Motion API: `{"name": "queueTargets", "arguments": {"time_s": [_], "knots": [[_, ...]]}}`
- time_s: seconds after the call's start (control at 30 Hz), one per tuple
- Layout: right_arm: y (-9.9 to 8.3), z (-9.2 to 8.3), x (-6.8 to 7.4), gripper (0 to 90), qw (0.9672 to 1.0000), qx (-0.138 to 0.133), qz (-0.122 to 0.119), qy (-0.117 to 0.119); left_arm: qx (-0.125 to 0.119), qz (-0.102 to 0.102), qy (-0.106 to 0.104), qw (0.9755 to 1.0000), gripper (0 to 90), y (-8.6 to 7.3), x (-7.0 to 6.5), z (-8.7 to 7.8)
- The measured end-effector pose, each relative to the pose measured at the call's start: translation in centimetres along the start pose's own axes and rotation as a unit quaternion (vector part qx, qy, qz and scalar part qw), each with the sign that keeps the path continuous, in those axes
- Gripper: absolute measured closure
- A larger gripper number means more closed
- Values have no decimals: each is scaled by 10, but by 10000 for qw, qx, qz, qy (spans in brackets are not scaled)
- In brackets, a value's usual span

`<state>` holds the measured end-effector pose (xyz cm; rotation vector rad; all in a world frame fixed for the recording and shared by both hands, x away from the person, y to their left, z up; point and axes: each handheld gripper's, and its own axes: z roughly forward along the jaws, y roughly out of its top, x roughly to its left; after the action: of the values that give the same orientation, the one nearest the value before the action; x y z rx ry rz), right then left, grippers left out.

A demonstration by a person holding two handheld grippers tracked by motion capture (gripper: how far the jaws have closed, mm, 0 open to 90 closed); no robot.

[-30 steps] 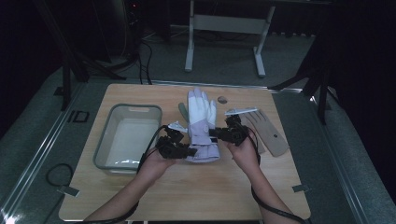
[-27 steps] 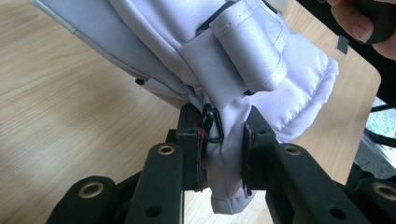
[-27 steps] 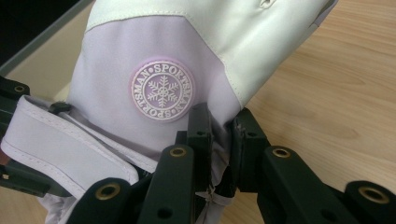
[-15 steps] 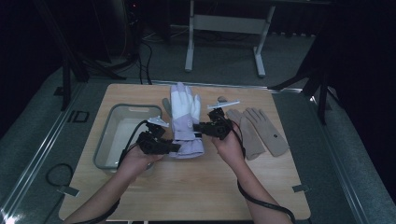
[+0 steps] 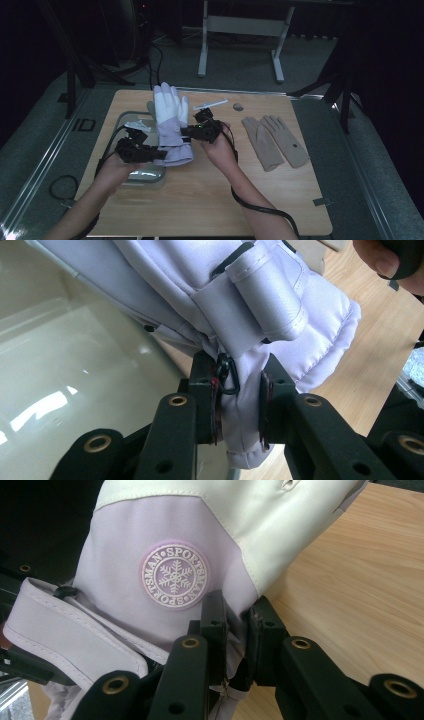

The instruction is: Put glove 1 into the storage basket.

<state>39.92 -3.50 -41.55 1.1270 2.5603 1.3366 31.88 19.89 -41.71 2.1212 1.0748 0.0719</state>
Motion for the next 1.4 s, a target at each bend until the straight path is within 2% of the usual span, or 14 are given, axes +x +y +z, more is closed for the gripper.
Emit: {"name": "queueTargets", "arguments": {"time_s": [0.03,0.07,0.17,0.27,0.3,0.43,0.53,0.7,0.97,1.17,1.3,1.4], "knots": [[0,0,0,800,10000,0,0,0,0,0,0,10000,738,0,0,0],[6,10,9,800,10000,25,-33,64,7,-53,32,10000,737,-7,8,-9],[11,21,17,800,9999,52,-77,134,11,-101,75,9999,737,-13,16,-19],[13,24,20,800,9998,65,-90,153,11,-101,75,9999,737,-13,16,-19],[21,35,31,800,9997,93,-150,192,-19,-205,157,9997,737,-21,27,-33],[33,48,45,799,9993,145,-245,255,-72,-324,198,9993,738,-29,39,-48],[38,58,52,800,9990,175,-282,284,-56,-383,231,9990,737,-35,46,-53],[34,76,53,800,9988,285,-206,337,36,-535,212,9983,737,-46,57,-46],[11,107,46,800,9973,647,-52,353,340,-801,112,9961,734,-67,70,-23],[-3,120,45,801,9952,950,-61,234,718,-836,89,9939,731,-74,73,-7],[-9,126,43,801,9934,1121,0,224,763,-966,41,9924,723,-76,75,-4],[-9,128,41,801,9929,1168,39,215,763,-983,40,9922,700,-75,75,-2]]}}
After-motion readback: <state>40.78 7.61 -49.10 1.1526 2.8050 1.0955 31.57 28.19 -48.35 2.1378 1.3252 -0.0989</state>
